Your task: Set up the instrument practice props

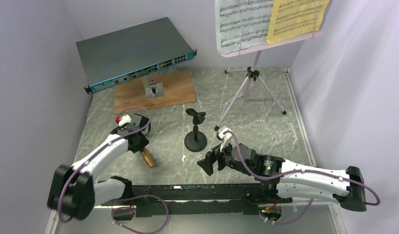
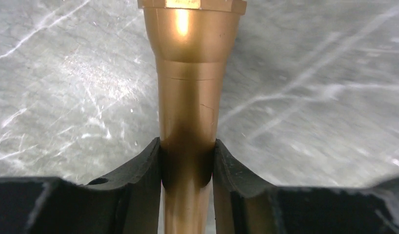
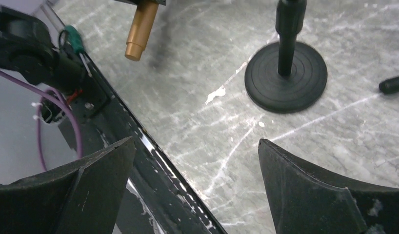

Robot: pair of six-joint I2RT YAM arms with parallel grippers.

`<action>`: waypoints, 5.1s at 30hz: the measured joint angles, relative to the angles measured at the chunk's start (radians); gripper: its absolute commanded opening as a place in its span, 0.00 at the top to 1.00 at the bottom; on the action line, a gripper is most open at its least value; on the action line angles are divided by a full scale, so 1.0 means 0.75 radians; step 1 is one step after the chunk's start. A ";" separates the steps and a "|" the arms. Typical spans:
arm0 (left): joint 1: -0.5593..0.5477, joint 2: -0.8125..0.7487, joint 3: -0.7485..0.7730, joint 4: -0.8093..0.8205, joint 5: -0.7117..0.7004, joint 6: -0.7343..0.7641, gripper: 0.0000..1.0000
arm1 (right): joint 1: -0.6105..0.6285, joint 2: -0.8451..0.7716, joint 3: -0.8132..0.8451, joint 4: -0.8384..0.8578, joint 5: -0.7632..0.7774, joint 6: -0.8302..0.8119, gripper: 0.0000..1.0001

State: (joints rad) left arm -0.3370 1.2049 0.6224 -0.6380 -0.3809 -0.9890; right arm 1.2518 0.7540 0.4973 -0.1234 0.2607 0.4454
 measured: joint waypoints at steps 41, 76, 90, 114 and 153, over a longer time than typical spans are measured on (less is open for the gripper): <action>0.000 -1.104 0.251 0.768 1.023 0.354 0.07 | 0.011 0.924 1.096 0.189 -0.519 -0.101 1.00; -0.004 -0.509 0.720 0.124 0.847 0.258 0.30 | 0.110 0.865 1.048 -0.291 0.317 -0.227 1.00; -0.005 -0.471 0.612 0.217 0.806 0.406 0.88 | 0.140 0.887 1.088 -0.447 0.324 -0.455 0.13; -0.002 -0.554 0.607 0.363 1.037 0.773 1.00 | -0.613 0.445 0.906 -0.396 -0.752 -0.848 0.01; -0.066 -0.234 0.807 0.676 1.431 1.421 1.00 | -0.664 0.660 0.642 0.047 -0.746 -0.706 1.00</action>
State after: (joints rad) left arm -0.3862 1.0290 1.2274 -0.1307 0.6926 0.0769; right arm 0.7540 1.2491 0.9787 -0.0883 -0.2989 -0.0845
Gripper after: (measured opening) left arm 0.542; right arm 0.375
